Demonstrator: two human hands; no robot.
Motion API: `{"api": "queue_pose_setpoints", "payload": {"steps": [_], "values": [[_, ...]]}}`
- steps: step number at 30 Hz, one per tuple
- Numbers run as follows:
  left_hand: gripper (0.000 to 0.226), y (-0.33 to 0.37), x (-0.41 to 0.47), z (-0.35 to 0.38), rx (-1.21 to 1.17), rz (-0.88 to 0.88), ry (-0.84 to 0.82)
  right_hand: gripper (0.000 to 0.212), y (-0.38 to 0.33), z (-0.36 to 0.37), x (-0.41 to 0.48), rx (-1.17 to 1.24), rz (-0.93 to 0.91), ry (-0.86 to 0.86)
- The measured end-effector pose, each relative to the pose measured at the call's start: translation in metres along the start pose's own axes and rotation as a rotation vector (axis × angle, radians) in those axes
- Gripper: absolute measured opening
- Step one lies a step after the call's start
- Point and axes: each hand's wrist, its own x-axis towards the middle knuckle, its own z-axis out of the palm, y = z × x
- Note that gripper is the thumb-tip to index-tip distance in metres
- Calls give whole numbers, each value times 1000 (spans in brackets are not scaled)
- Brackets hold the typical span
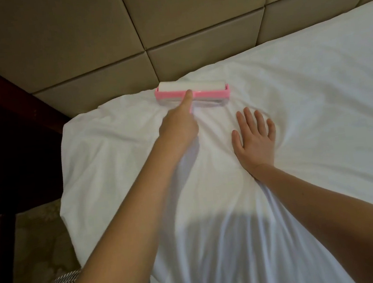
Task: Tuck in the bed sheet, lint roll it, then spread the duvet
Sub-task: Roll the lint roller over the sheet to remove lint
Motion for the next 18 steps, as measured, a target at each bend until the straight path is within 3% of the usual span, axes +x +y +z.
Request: {"api": "queue_pose_setpoints", "payload": {"steps": [3, 7, 12, 18], "values": [[68, -16, -62, 20, 64, -77, -6, 75, 0, 0, 0, 1, -3, 8], [75, -24, -131, 35, 142, -164, -138, 74, 0, -1, 0, -4, -1, 9], [68, -11, -56, 18, 141, -78, 31, 75, 1, 0, 0, -11, -7, 6], [62, 9, -12, 7, 53, -65, 30, 73, 3, 1, 1, -8, -19, 19]]}}
